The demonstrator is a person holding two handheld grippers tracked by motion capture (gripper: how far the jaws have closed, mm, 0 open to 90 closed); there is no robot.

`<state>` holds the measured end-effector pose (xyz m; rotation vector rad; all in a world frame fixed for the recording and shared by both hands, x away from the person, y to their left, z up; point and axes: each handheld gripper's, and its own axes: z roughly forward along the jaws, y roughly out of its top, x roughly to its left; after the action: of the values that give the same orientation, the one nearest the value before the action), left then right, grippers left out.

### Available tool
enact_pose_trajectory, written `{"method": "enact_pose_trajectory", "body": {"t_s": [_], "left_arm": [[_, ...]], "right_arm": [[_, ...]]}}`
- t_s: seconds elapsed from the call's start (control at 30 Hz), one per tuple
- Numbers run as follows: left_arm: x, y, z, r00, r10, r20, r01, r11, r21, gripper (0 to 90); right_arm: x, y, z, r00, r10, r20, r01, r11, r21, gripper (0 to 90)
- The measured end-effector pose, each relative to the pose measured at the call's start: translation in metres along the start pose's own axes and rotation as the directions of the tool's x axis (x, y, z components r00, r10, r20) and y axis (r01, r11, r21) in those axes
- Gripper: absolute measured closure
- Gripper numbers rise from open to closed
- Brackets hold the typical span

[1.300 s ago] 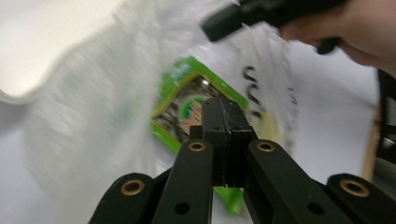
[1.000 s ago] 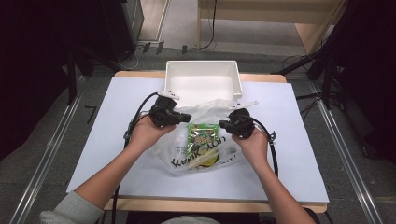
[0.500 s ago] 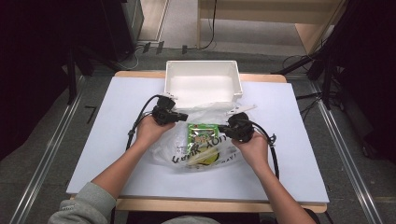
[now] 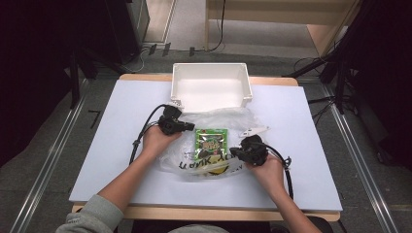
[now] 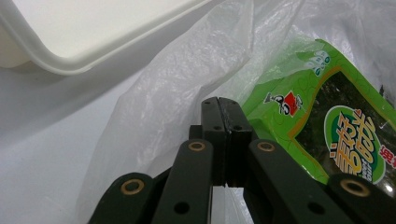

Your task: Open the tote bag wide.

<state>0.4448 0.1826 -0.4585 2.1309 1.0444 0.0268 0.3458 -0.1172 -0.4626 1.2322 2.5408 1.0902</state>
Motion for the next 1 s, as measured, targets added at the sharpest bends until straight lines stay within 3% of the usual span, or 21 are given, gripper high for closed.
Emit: {"method": "enact_pose_trajectory", "body": {"t_s": [0.47, 0.77, 1.0], "left_arm": [[-0.004, -0.002, 0.001, 0.9998, 0.005, -0.018, -0.005, 0.9999, 0.012, 90.0], [-0.007, -0.003, 0.005, 0.9993, 0.022, -0.032, -0.021, 0.9995, 0.023, 90.0], [-0.004, -0.002, 0.005, 0.9985, 0.026, -0.049, -0.025, 0.9995, 0.021, 90.0]], "right_arm": [[0.032, -0.035, -0.012, 0.999, -0.033, -0.03, 0.034, 0.999, 0.016, 90.0], [0.042, -0.049, -0.015, 0.9959, -0.066, -0.063, 0.065, 0.998, -0.016, 90.0], [0.047, -0.055, -0.02, 0.9947, -0.078, -0.068, 0.078, 0.997, -0.003, 90.0]]}}
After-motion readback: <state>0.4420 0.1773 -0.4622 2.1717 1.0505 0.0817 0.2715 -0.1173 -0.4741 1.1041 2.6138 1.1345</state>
